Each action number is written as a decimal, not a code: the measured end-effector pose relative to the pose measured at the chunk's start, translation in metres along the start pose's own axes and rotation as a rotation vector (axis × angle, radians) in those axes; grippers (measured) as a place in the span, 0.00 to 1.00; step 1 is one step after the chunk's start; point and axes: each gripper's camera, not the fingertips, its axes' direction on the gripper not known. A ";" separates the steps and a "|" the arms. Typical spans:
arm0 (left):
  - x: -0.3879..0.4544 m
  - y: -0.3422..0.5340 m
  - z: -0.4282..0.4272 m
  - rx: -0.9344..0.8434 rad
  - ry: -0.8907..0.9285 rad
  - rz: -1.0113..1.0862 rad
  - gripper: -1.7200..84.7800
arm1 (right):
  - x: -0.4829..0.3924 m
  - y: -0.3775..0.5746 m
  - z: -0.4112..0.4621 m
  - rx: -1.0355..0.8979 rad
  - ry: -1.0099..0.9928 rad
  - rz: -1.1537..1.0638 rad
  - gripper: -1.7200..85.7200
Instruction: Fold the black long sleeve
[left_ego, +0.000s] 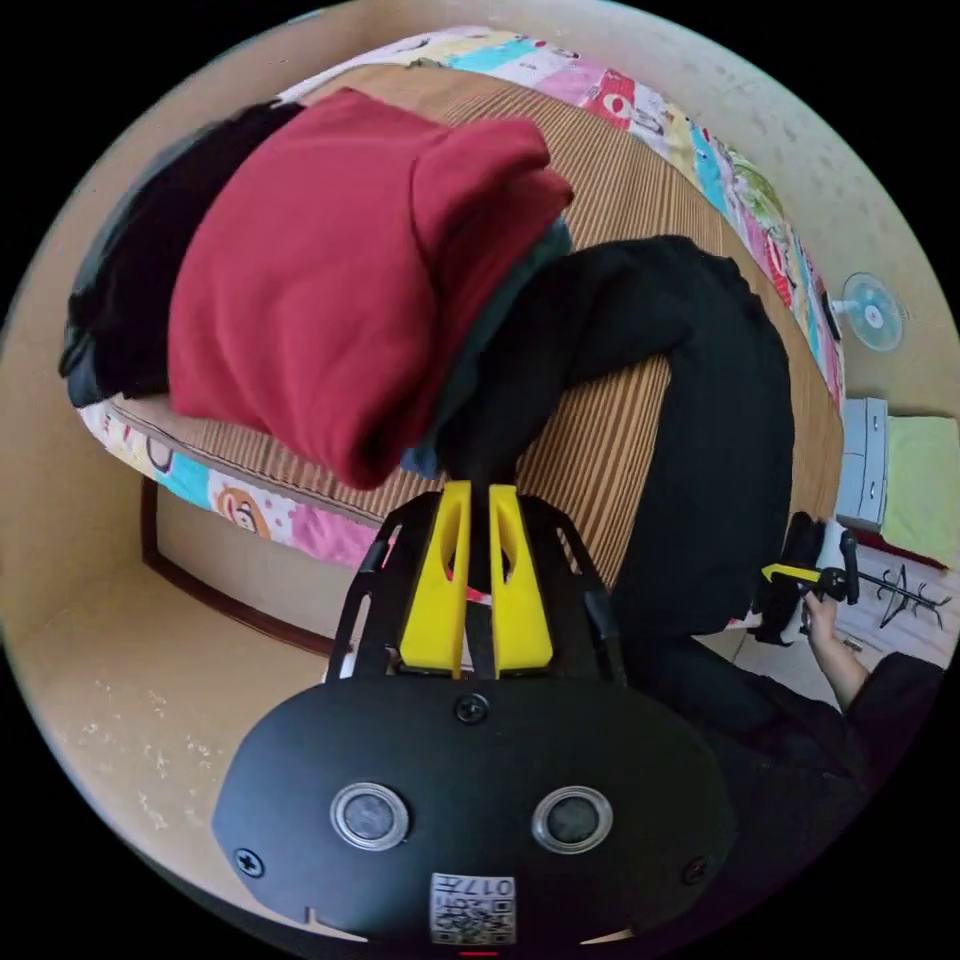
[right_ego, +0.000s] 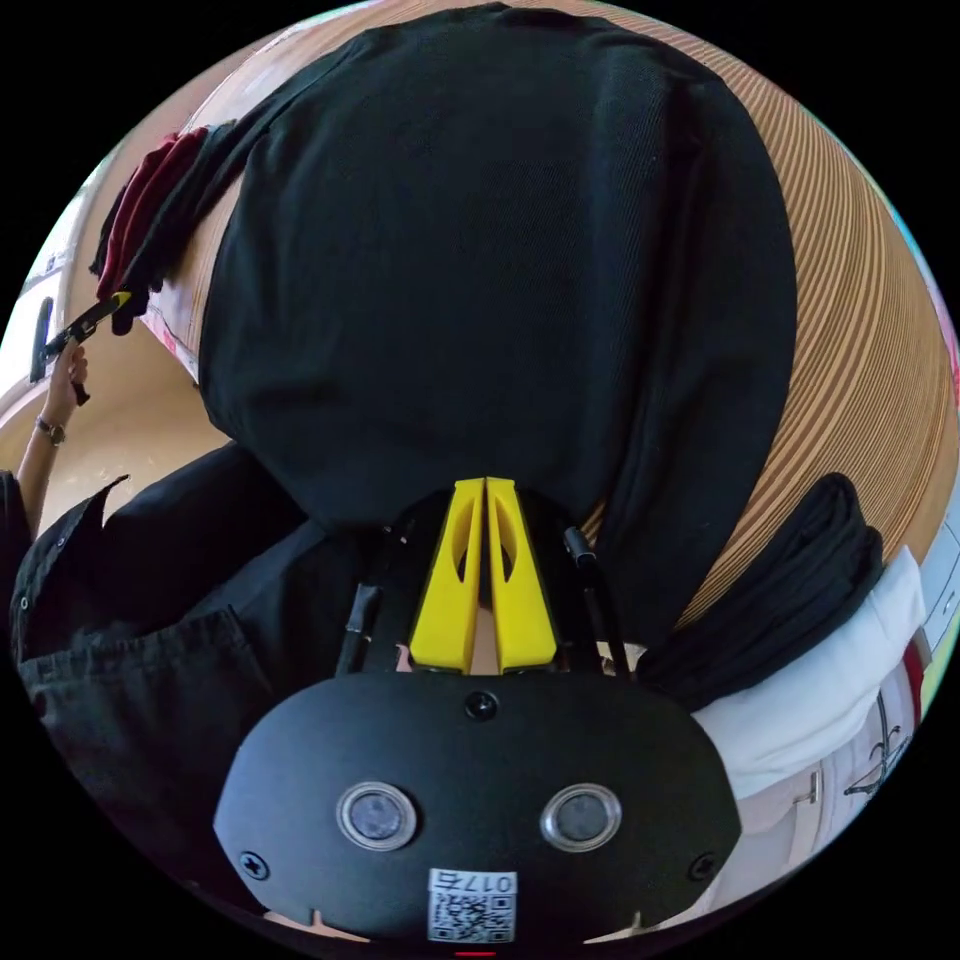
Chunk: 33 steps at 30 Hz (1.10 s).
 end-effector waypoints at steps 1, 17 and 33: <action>0.000 -0.002 -0.019 0.029 -0.004 0.018 0.06 | 0.000 0.002 -0.003 0.024 -0.031 0.008 0.02; 0.351 -0.100 -0.086 0.370 0.601 0.621 0.13 | 0.041 0.077 -0.026 0.195 -0.288 0.089 0.02; 0.114 -0.021 0.107 -0.100 0.139 0.140 0.05 | 0.089 0.112 0.003 0.147 -0.357 0.079 0.02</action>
